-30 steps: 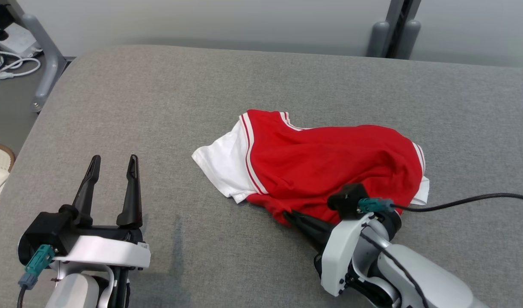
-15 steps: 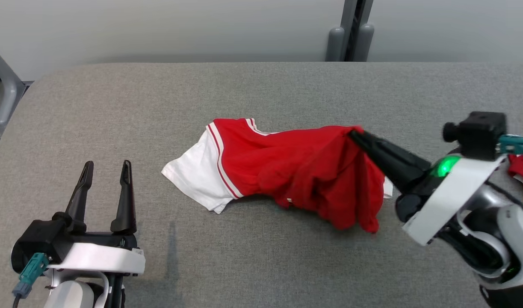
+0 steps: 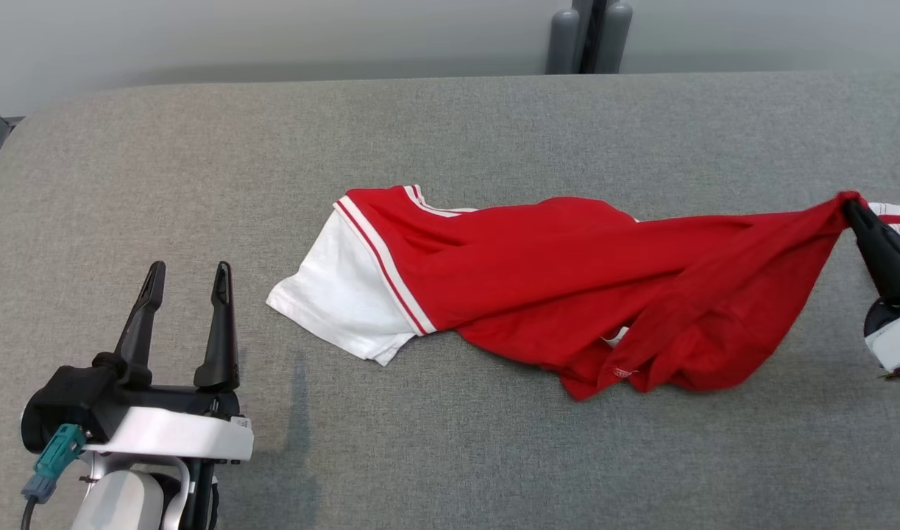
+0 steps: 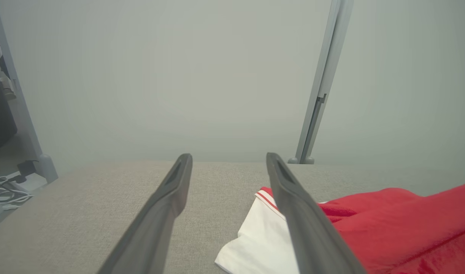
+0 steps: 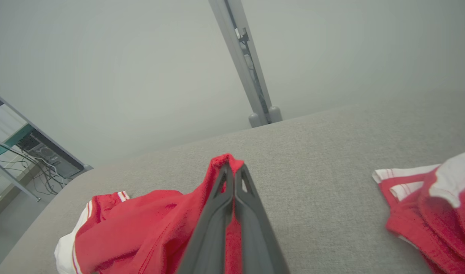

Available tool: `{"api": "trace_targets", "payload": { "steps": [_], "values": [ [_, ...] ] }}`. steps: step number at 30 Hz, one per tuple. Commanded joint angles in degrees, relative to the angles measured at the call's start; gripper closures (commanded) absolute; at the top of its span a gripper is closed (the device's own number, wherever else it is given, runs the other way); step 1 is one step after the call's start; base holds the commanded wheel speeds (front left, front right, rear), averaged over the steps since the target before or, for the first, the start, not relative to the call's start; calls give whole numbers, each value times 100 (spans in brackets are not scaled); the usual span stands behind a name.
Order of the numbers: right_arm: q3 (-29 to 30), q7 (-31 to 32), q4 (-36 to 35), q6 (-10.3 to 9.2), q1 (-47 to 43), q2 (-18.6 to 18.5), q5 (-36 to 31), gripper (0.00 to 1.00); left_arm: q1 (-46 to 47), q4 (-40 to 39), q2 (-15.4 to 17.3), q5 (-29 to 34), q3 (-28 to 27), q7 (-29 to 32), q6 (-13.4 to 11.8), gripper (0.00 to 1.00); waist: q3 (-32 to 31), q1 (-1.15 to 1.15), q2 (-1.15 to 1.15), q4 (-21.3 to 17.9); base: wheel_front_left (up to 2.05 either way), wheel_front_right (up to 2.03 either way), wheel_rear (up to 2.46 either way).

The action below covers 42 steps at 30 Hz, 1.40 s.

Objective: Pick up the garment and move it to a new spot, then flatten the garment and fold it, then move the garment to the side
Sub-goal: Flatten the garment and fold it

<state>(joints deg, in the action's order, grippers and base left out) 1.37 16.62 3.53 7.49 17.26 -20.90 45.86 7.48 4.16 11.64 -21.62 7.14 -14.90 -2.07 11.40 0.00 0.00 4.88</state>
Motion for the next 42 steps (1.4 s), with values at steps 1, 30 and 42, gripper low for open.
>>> {"api": "trace_targets", "payload": {
  "steps": [1, 30, 42],
  "values": [
    [49, -162, 178, 0, 58, -41, -131, 100, 85, 3, 12, 35, -9, -15, 19, 0, 61, 0, 0, -6, 0, 0, 0],
    [232, -3102, 2312, 0, -9, 440, -2165, 0, -180, 75, 78, 145, -78, 15, 9, 0, -467, 0, 0, -292, 0, 0, 0],
    [25, -1987, -201, 0, -1269, 1181, -2949, 0, -511, -115, 120, 119, 7, 168, -99, 0, -790, 0, 0, -465, 0, 0, 0]
  ]
}}
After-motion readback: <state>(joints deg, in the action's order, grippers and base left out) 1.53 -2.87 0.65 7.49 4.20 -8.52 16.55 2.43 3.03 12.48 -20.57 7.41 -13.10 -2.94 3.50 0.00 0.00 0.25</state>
